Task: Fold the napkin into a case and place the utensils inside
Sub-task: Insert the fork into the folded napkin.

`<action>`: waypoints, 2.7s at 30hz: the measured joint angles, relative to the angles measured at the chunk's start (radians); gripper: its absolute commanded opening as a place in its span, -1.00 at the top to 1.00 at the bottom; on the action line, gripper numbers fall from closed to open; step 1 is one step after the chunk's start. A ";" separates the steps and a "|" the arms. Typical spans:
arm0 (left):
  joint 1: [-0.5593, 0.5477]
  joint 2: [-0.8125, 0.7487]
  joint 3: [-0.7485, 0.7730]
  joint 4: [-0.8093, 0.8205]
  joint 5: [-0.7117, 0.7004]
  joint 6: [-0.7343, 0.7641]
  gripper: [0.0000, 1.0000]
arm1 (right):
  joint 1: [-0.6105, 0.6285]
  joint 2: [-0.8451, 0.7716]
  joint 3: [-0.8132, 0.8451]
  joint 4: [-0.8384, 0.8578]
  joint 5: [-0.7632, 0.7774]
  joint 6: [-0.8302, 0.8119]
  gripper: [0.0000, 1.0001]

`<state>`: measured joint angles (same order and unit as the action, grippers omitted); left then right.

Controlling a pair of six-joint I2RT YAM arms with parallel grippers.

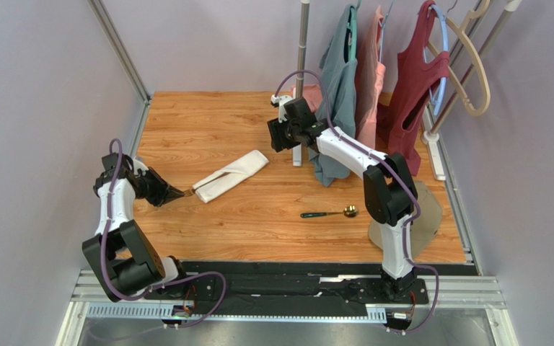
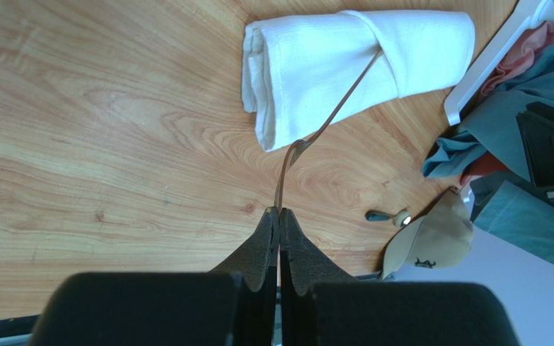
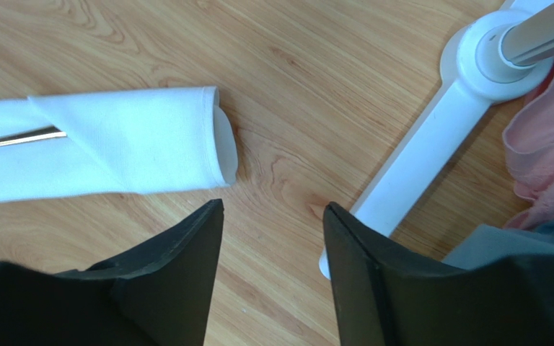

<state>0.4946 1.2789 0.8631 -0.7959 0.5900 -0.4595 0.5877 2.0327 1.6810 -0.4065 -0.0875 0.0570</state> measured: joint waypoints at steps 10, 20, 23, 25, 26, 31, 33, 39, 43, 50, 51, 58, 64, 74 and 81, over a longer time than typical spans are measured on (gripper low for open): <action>0.005 0.035 -0.001 0.033 0.014 0.000 1.00 | 0.011 0.108 0.080 0.000 -0.035 0.244 0.75; 0.005 0.047 -0.015 0.058 -0.004 -0.011 1.00 | 0.086 0.161 0.147 0.044 -0.081 0.346 1.00; 0.005 0.060 -0.023 0.063 -0.004 -0.011 1.00 | 0.109 0.187 0.148 0.040 -0.079 0.342 1.00; 0.005 0.069 -0.026 0.068 -0.004 -0.011 1.00 | 0.119 0.204 0.150 0.035 -0.077 0.339 1.00; 0.005 0.071 -0.028 0.070 -0.004 -0.011 1.00 | 0.120 0.212 0.150 0.031 -0.075 0.338 1.00; 0.006 0.080 -0.036 0.090 -0.003 -0.012 1.00 | 0.117 0.229 0.150 0.015 -0.044 0.331 1.00; 0.006 0.092 -0.039 0.095 -0.002 -0.012 1.00 | 0.116 0.230 0.150 0.014 -0.033 0.328 1.00; 0.006 0.109 -0.042 0.105 0.004 -0.011 1.00 | 0.116 0.253 0.149 0.013 -0.010 0.316 1.00; 0.006 0.113 -0.042 0.108 0.005 -0.011 1.00 | 0.116 0.269 0.148 0.013 -0.006 0.314 1.00; 0.003 0.135 -0.042 0.111 0.014 -0.010 1.00 | 0.115 0.275 0.148 0.013 0.008 0.312 1.00; 0.000 0.145 -0.042 0.112 0.018 -0.010 1.00 | 0.114 0.277 0.148 0.014 0.008 0.312 1.00; -0.030 0.187 -0.035 0.120 0.018 0.002 1.00 | 0.101 0.288 0.148 0.028 -0.004 0.300 1.00; -0.076 0.227 0.026 0.116 -0.021 0.036 1.00 | 0.087 0.291 0.148 0.040 -0.021 0.268 1.00; -0.161 0.286 0.134 0.118 -0.049 0.068 1.00 | 0.076 0.313 0.176 0.045 -0.068 0.187 1.00; -0.208 0.294 0.092 0.204 -0.034 -0.003 1.00 | 0.071 0.319 0.184 0.046 -0.102 0.173 1.00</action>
<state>0.2863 1.5730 0.9546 -0.5919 0.5556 -0.4625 0.6586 2.3520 1.8648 -0.3607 -0.1894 0.2302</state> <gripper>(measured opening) 0.007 0.006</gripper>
